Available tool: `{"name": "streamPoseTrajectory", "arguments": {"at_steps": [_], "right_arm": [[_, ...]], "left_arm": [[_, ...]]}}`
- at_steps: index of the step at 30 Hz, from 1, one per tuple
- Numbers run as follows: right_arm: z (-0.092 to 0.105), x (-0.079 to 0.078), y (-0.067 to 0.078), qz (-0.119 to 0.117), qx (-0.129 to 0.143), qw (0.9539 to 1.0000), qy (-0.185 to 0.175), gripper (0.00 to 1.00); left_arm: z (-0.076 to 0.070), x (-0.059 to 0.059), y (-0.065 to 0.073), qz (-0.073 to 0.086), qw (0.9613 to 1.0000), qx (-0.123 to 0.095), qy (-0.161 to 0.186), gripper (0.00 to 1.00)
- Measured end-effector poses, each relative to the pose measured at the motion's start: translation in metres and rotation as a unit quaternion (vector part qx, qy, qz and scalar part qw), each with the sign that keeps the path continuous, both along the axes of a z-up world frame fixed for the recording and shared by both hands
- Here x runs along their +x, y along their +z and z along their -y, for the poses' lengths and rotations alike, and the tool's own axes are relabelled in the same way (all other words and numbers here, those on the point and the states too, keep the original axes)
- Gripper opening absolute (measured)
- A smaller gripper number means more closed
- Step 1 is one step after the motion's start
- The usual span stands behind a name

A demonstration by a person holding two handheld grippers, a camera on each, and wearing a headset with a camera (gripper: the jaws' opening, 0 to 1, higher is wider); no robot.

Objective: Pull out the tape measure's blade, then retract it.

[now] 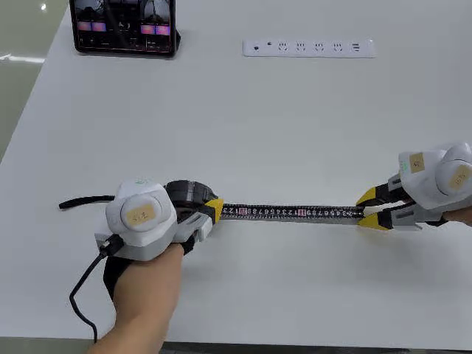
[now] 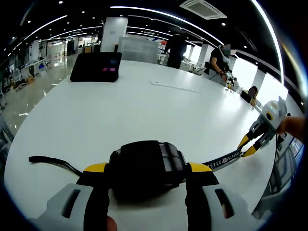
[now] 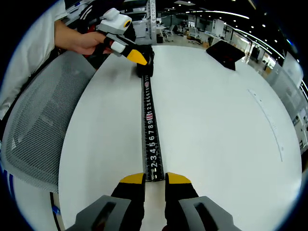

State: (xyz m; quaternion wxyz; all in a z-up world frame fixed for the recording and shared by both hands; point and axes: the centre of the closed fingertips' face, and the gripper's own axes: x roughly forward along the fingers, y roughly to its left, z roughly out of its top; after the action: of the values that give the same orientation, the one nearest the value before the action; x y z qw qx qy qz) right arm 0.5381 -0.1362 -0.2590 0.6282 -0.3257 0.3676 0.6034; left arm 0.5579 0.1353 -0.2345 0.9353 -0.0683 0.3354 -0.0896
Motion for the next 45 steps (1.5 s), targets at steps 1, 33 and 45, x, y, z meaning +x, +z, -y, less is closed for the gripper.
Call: {"name": "streamPoseTrajectory", "arguments": {"at_steps": [1,33,45], "right_arm": [[-0.0001,-0.0001,-0.0002,-0.001,0.000,1.0000,-0.001,0.12],[-0.0009,0.0001,-0.0024,0.011,-0.014,0.9998,0.011,0.10],[-0.0075,0.0043,-0.0009,0.023,-0.018,0.9994,0.016,0.10]], "left_arm": [[0.0001,0.0000,-0.0003,0.000,1.0000,0.001,0.000,0.60],[-0.0009,-0.0016,-0.0024,-0.010,0.9999,0.007,-0.004,0.57],[-0.0009,-0.0026,-0.0025,-0.006,1.0000,-0.001,-0.004,0.57]]}}
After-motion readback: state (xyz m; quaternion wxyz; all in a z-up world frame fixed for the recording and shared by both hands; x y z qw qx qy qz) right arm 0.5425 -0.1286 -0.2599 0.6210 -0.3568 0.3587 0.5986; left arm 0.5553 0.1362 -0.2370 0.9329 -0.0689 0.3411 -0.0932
